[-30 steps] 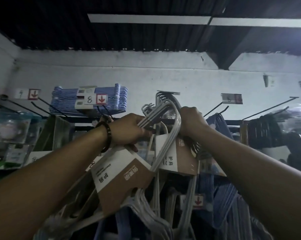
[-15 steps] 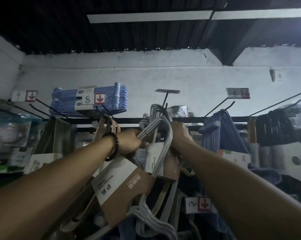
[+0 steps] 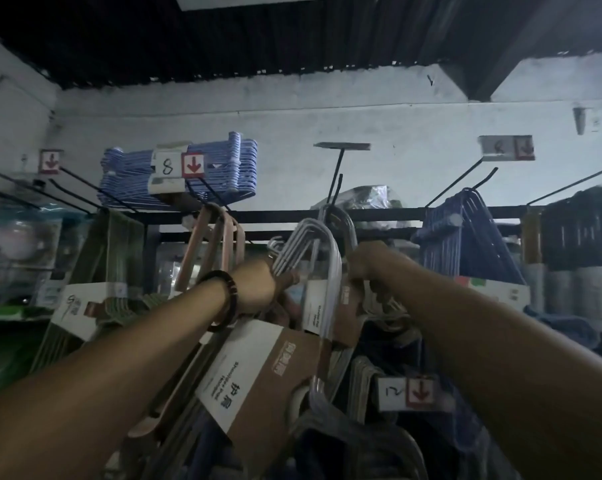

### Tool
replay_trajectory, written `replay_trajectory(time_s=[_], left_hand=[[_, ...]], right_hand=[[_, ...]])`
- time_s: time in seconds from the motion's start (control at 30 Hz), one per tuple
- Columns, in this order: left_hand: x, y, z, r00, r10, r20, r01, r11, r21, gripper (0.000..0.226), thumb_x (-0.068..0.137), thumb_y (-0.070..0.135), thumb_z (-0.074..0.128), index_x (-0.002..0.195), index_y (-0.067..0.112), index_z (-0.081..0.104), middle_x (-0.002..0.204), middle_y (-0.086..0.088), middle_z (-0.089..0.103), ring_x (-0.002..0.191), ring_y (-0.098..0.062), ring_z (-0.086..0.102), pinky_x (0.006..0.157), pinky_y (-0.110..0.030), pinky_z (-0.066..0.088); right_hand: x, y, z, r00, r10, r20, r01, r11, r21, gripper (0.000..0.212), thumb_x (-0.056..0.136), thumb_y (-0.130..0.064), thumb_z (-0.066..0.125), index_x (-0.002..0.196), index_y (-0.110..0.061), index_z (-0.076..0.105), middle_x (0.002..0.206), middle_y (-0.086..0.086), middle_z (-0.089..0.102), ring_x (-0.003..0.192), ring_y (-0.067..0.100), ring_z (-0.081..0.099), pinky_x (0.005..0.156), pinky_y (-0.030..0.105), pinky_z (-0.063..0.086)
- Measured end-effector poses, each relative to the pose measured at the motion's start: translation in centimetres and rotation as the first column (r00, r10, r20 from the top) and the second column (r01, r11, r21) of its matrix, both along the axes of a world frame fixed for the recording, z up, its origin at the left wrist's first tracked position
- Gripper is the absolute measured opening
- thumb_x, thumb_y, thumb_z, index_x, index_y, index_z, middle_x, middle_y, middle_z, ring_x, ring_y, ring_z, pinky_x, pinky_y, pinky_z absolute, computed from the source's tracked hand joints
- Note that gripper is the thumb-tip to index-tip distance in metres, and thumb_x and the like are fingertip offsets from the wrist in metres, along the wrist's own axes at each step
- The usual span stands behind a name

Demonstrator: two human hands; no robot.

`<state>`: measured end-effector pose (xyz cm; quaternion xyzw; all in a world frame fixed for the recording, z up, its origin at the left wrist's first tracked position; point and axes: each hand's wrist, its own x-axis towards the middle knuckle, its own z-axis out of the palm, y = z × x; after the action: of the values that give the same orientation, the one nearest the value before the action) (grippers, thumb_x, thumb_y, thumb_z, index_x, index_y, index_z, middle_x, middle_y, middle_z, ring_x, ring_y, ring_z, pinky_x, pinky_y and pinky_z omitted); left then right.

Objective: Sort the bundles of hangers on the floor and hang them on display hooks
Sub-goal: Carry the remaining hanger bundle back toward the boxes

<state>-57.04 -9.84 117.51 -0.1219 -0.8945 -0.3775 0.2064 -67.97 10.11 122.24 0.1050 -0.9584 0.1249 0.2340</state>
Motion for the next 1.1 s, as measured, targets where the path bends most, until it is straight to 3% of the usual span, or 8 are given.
replay_trajectory(time_s=[0.2,0.3,0.4,0.53,0.67,0.87,1.0,1.1], left_hand=[[0.4,1.3,1.0,0.992,0.093,-0.081,-0.098,0.993,-0.065,0.048,0.111,0.039,0.041,0.111,-0.002,0.066,0.081,-0.003,0.081,0.078,-0.017,0.077,0.088,-0.040,0.060],[0.6,2.4,1.6,0.984,0.119,-0.136,-0.122,0.992,-0.013,0.042,0.112,0.032,0.037,0.113,0.002,0.067,0.073,0.000,0.078,0.059,-0.001,0.071,0.066,-0.016,0.054],[0.4,3.6,2.0,0.987,0.089,-0.134,-0.070,0.988,0.140,0.028,0.112,0.033,0.041,0.116,0.013,0.061,0.075,-0.006,0.079,0.061,-0.012,0.075,0.065,-0.029,0.058],[0.4,5.1,2.7,0.975,0.106,-0.193,-0.054,0.965,0.257,0.026,0.111,0.032,0.042,0.112,0.014,0.061,0.075,-0.009,0.079,0.066,-0.021,0.078,0.061,-0.031,0.061],[1.0,6.7,3.2,0.954,0.091,-0.285,0.019,0.932,0.362,0.036,0.110,0.027,0.047,0.104,-0.004,0.065,0.075,-0.016,0.076,0.051,-0.024,0.073,0.042,-0.026,0.055],[0.6,6.3,4.9,0.865,0.195,-0.463,-0.156,0.980,0.122,0.045,0.097,0.050,0.058,0.084,0.008,0.067,0.082,-0.010,0.074,0.079,-0.028,0.072,0.057,-0.029,0.047],[0.5,6.4,2.8,0.815,0.183,-0.550,-0.173,0.982,0.071,0.057,0.096,0.048,0.055,0.139,0.013,0.043,0.129,-0.009,0.060,0.111,-0.029,0.064,0.079,-0.037,0.053],[0.2,5.9,-0.5,0.744,0.160,-0.648,-0.284,0.955,-0.090,0.081,0.097,0.049,0.056,0.161,0.026,0.011,0.166,0.000,0.016,0.140,-0.029,0.045,0.106,-0.047,0.049]], right_hand=[[5.7,3.2,2.3,0.951,0.096,-0.295,-0.186,0.938,-0.294,0.037,0.109,-0.035,0.042,0.108,-0.004,0.064,0.073,0.003,0.057,0.066,0.022,0.063,0.051,0.027,0.041],[9.4,3.7,2.5,0.928,0.217,-0.301,-0.316,0.888,-0.334,0.070,0.109,-0.053,0.024,0.103,0.007,0.061,0.072,0.014,0.071,0.059,0.033,0.070,0.061,0.039,0.060],[12.2,3.1,1.2,0.903,0.365,-0.228,-0.429,0.799,-0.422,0.085,0.101,-0.073,0.026,0.102,0.002,0.066,0.074,0.021,0.075,0.059,0.039,0.075,0.061,0.048,0.065],[13.4,1.8,0.1,0.907,0.282,-0.313,-0.356,0.910,-0.212,0.053,0.098,-0.057,0.058,0.094,-0.005,0.066,0.079,0.016,0.073,0.058,0.027,0.074,0.058,0.044,0.065],[13.1,1.5,0.4,0.883,0.111,-0.455,-0.180,0.978,-0.110,0.025,0.098,-0.025,0.059,0.105,-0.002,0.063,0.086,0.006,0.059,0.071,0.019,0.062,0.054,0.028,0.050],[12.1,1.6,3.2,0.866,-0.009,-0.500,-0.053,0.993,-0.110,0.022,0.095,-0.017,0.064,0.112,-0.003,0.063,0.108,0.019,0.066,0.082,0.030,0.056,0.063,0.033,0.045],[11.2,1.1,4.0,0.863,-0.040,-0.503,-0.032,0.991,-0.134,0.027,0.097,-0.021,0.064,0.117,-0.002,0.065,0.112,0.019,0.067,0.089,0.033,0.062,0.068,0.033,0.047],[9.5,0.6,3.3,0.873,-0.047,-0.486,-0.031,0.988,-0.153,0.027,0.097,-0.014,0.061,0.120,0.000,0.063,0.118,0.020,0.065,0.102,0.034,0.066,0.073,0.034,0.051]])
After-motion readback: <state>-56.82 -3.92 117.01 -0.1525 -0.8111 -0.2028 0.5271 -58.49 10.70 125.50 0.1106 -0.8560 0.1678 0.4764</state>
